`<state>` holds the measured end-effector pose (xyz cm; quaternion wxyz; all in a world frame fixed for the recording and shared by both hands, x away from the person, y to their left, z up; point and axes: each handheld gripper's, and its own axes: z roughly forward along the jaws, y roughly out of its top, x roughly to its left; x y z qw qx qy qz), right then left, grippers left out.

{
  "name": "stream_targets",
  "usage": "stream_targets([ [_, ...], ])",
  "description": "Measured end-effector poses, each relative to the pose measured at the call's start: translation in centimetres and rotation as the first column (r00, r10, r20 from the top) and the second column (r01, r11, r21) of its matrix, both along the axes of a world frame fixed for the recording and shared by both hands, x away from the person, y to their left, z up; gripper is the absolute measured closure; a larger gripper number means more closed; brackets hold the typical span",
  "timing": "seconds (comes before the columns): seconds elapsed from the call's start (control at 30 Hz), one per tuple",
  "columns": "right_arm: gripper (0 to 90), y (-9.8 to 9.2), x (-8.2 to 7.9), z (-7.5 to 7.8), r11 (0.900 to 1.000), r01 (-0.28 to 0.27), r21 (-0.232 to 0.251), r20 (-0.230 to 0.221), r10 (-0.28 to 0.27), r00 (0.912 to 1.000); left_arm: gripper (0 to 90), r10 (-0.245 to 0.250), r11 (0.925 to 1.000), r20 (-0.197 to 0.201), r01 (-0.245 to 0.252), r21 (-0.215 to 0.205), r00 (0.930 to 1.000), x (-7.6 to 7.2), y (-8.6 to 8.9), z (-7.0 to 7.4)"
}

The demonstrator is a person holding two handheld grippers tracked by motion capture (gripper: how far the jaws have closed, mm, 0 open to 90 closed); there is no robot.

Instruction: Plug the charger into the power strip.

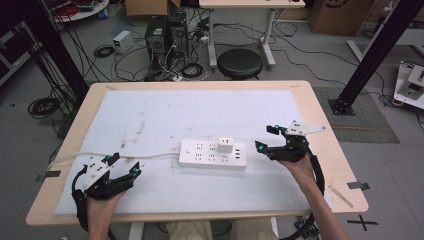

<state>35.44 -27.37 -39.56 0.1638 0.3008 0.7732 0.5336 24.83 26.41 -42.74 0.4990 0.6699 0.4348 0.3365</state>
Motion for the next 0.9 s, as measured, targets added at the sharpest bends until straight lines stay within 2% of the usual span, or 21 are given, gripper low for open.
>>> stream_targets([
  [0.03,22.1,0.0,0.0,0.0,1.000,0.000,0.000,0.000,0.000,1.0000,23.3,0.000,1.0000,0.000,0.000,0.000,1.0000,0.0,0.0,0.0],
  [0.07,22.1,-1.0,-0.9,-0.6,0.998,0.053,0.025,0.025,-0.054,0.9982,23.3,0.001,1.0000,0.001,-0.001,0.000,1.0000,0.2,0.0,0.1],
  [0.13,22.1,-1.2,-1.1,-0.7,0.998,0.061,0.031,0.026,-0.061,0.9978,23.3,0.001,1.0000,-0.002,-0.001,0.001,1.0000,0.2,0.1,0.1],
  [0.17,22.1,-1.4,-1.4,-0.9,0.996,0.081,0.037,0.021,-0.082,0.9964,23.3,0.001,1.0000,-0.002,-0.001,0.001,1.0000,0.2,0.1,0.1],
  [0.2,22.0,-2.1,-2.3,-1.6,0.989,0.142,0.046,0.037,-0.144,0.9889,23.3,0.001,1.0000,-0.002,-0.001,0.009,1.0000,0.4,0.1,0.2],
  [0.3,22.0,-2.9,-3.2,-2.3,0.979,0.183,0.085,0.045,-0.187,0.9813,23.3,-0.001,1.0000,-0.007,0.001,0.010,1.0000,0.8,0.1,0.2],
  [0.43,22.0,-3.0,-3.5,-2.4,0.978,0.191,0.089,0.049,-0.196,0.9795,23.3,0.001,1.0000,-0.004,-0.001,0.006,1.0000,1.0,0.1,0.1],
  [0.47,22.0,-3.8,-4.4,-3.0,0.970,0.215,0.112,0.042,-0.221,0.9744,23.3,-0.002,1.0000,-0.003,0.002,0.004,1.0000,1.1,0.0,0.1],
  [0.53,22.0,-3.9,-4.7,-3.1,0.968,0.225,0.113,0.036,-0.230,0.9725,23.3,-0.005,1.0000,-0.004,0.005,0.005,1.0000,1.2,0.0,0.1],
  [0.73,21.7,-4.2,-5.4,-3.6,0.963,0.244,0.110,0.023,-0.248,0.9685,23.3,-0.010,0.9999,-0.005,0.010,0.008,0.9999,1.6,-0.2,0.1],
  [0.8,21.7,-4.3,-5.4,-3.6,0.964,0.245,0.106,0.037,-0.250,0.9677,23.3,-0.010,0.9999,-0.005,0.010,0.008,0.9999,1.6,-0.2,0.1],
  [0.9,21.7,-4.5,-5.7,-3.9,0.962,0.252,0.103,0.034,-0.257,0.9658,23.3,-0.014,0.9998,-0.004,0.014,0.012,0.9999,1.8,-0.5,0.2],
])
